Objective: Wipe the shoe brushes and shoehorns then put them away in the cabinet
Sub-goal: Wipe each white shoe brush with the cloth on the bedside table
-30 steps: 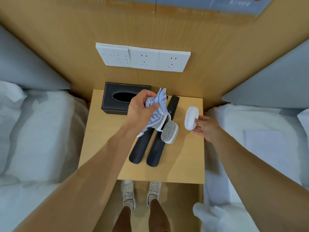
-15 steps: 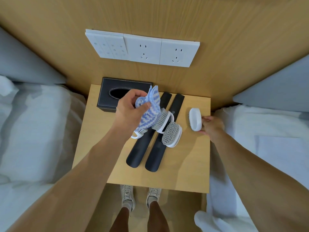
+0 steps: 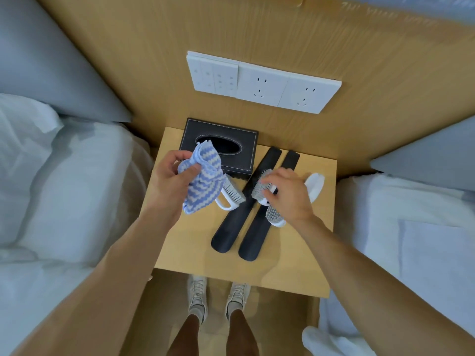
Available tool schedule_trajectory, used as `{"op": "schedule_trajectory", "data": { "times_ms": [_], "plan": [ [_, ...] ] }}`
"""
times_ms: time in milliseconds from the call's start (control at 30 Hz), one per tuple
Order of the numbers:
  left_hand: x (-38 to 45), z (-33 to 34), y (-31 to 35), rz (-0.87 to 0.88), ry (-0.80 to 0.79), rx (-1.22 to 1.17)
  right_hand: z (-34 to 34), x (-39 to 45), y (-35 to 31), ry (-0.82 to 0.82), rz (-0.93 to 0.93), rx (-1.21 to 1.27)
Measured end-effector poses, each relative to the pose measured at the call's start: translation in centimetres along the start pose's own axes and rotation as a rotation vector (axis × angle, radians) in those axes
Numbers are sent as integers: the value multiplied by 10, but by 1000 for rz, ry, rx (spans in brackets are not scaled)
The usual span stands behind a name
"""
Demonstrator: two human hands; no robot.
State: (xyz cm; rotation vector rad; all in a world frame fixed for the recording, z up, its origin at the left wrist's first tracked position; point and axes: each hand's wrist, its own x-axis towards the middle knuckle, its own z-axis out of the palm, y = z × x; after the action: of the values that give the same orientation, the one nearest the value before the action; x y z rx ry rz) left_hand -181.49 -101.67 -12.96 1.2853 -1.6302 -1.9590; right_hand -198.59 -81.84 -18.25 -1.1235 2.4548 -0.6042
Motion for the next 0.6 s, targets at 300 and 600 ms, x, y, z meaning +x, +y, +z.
{"op": "schedule_trajectory", "data": {
  "times_ms": [300,600],
  "plan": [
    [-8,-45,-20,-8,105,-14,77,16,-57,-78,11,-314],
    [-11,-73,-35,-4,113,-16,92,33,-80,-153,297,-291]
  ]
}}
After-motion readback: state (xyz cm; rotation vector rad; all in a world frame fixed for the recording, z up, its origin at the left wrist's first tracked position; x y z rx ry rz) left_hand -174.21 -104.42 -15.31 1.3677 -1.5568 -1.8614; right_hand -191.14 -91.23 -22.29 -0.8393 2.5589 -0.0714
